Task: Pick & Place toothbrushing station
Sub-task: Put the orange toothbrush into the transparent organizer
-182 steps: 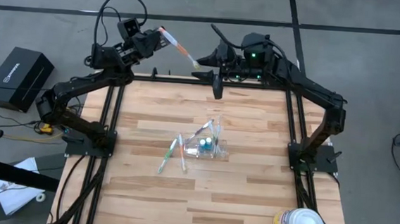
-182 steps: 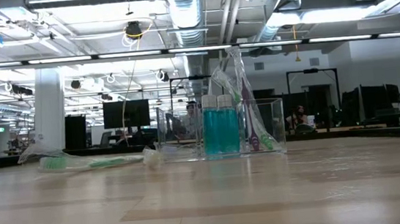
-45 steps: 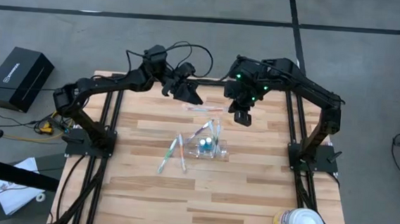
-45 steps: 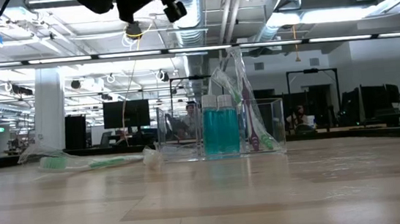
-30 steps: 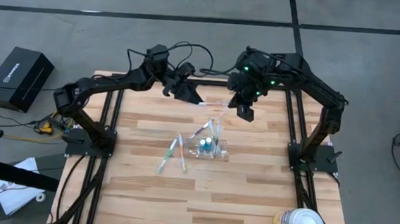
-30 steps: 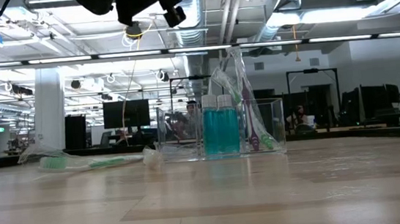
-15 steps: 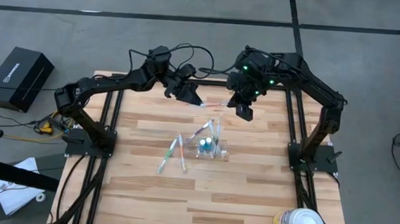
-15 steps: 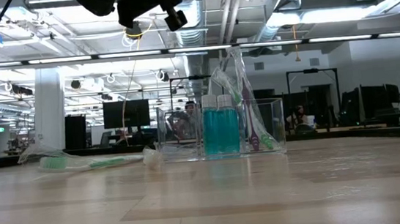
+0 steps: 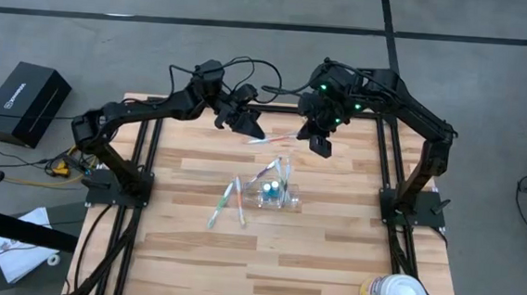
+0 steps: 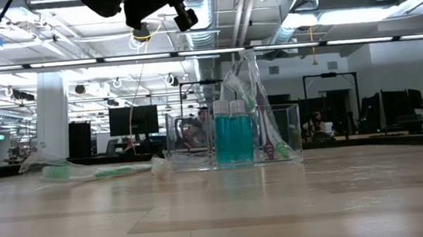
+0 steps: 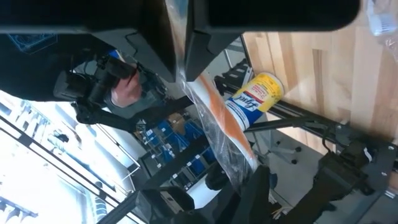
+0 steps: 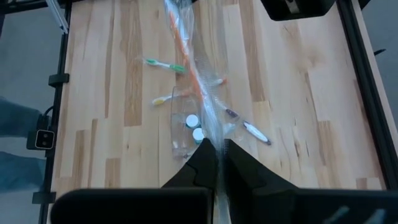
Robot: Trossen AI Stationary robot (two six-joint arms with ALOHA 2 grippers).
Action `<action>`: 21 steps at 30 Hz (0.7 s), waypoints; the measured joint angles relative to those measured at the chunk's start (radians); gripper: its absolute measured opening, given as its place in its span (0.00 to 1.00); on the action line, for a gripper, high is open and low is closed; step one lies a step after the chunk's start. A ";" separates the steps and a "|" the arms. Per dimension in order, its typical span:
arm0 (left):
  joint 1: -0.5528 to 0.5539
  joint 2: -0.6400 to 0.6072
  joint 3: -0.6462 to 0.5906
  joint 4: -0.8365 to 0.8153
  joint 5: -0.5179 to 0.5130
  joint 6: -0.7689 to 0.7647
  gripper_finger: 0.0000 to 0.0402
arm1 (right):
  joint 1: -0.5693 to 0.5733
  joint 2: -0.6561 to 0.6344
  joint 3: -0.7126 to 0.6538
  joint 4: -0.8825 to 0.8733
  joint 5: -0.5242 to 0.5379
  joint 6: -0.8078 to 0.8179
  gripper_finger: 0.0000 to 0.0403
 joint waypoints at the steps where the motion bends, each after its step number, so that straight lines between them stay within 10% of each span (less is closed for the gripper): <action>1: 0.000 0.000 0.000 0.001 0.001 -0.001 0.09 | 0.000 0.000 0.000 0.001 0.001 0.000 0.01; 21: 0.014 -0.002 0.000 0.002 -0.062 0.015 0.00 | -0.010 -0.007 0.004 0.013 0.008 0.033 0.04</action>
